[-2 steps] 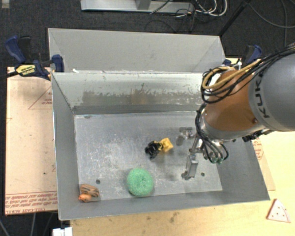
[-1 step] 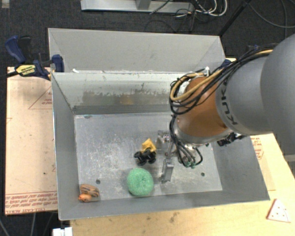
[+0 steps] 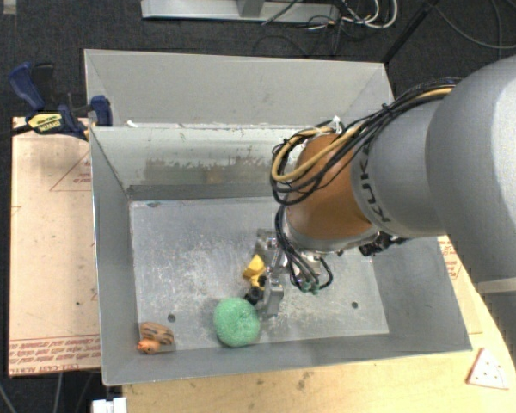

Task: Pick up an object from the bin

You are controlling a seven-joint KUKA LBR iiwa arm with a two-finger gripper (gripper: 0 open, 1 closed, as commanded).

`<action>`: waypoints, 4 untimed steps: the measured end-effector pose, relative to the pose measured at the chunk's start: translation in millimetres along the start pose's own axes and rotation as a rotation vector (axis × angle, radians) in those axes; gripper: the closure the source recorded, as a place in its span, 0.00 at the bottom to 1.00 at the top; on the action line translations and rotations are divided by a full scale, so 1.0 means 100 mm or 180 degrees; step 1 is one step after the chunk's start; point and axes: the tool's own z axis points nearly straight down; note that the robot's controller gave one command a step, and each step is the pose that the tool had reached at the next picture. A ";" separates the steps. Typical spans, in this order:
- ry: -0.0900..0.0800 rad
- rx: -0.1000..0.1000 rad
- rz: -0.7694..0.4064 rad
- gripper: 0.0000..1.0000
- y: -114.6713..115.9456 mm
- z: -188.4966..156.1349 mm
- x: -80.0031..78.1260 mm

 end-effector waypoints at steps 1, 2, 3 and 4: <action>0.0000 0.0006 0.0446 1.00 0.17 0.07 -0.12; -0.0004 0.0011 0.0447 0.00 0.15 0.08 -0.12; -0.0004 0.0012 0.0447 0.00 0.15 0.08 -0.12; 0.0002 0.0007 0.0329 0.00 -0.13 -0.05 -0.17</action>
Offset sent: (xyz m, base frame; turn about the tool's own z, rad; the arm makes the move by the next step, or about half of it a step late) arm 0.0000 0.0000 0.0000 0.0000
